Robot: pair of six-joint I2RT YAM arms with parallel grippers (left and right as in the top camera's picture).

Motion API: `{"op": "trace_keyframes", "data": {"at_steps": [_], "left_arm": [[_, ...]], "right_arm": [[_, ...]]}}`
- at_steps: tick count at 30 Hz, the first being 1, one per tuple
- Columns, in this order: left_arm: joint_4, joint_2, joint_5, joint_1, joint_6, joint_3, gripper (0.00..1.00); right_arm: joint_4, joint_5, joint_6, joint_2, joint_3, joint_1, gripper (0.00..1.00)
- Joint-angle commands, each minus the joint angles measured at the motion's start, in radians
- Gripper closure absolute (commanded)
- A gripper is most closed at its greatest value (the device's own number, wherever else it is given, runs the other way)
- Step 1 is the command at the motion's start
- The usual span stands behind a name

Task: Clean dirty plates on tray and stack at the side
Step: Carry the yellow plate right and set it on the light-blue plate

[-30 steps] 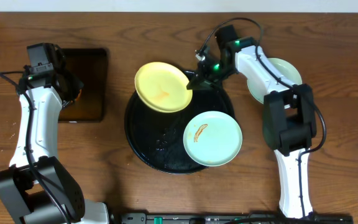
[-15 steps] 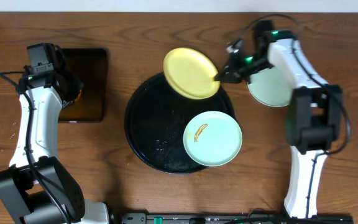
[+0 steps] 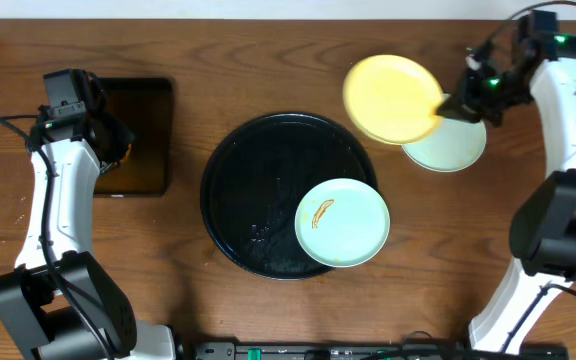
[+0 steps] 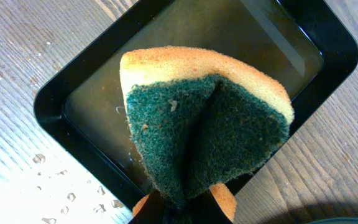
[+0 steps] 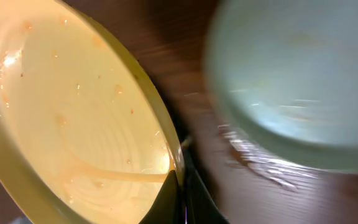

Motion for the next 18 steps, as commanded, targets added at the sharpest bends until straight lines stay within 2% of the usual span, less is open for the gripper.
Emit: {"op": "trace_keyframes", "data": {"at_steps": [1,6,18], "left_arm": [[0.001,0.008,-0.004,0.003,0.014,-0.008,0.92],[0.004,0.008,-0.004,0.003,0.014,-0.008,0.92],[0.003,0.008,-0.004,0.003,0.014,-0.008,0.92]], "right_arm": [[0.015,0.168,0.040,0.008,0.000,-0.051,0.99],[0.037,0.315,0.100,0.008,0.000,-0.065,0.99],[0.043,0.451,0.193,0.008,-0.012,-0.039,0.96]]}}
